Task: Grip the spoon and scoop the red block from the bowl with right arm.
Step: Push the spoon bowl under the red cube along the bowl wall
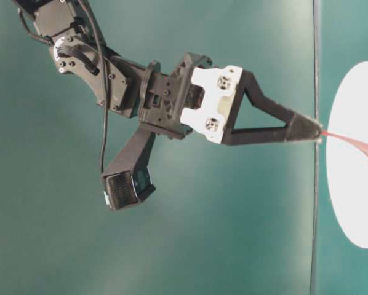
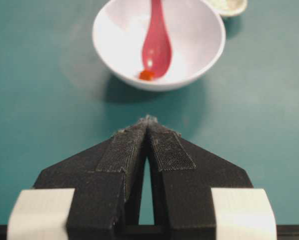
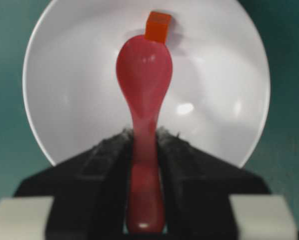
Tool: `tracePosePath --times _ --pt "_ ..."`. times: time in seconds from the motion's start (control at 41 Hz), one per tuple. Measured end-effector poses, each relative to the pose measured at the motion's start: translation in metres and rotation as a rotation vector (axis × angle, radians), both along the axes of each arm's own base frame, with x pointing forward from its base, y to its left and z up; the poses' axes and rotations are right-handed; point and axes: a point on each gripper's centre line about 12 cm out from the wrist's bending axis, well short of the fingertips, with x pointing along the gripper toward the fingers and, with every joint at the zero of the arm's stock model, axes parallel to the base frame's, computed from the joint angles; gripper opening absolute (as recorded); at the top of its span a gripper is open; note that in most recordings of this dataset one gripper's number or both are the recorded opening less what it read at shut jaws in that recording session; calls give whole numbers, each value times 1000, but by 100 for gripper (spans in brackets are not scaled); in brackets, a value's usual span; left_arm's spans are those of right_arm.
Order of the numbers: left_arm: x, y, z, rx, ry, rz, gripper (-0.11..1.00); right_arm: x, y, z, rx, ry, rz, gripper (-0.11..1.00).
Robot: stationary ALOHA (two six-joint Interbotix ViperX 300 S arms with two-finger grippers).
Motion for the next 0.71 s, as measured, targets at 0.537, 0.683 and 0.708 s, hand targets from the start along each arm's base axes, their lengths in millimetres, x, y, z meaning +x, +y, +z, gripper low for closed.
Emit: tracePosePath --times 0.537,0.683,0.708 --pt "0 0 0 -2 0 0 0 5 -1 2 -9 -44 -7 24" --pt "0 0 0 0 0 0 0 6 -2 2 -11 -51 -10 24" --pt "0 0 0 0 0 0 0 6 -1 3 -12 -55 -8 24"
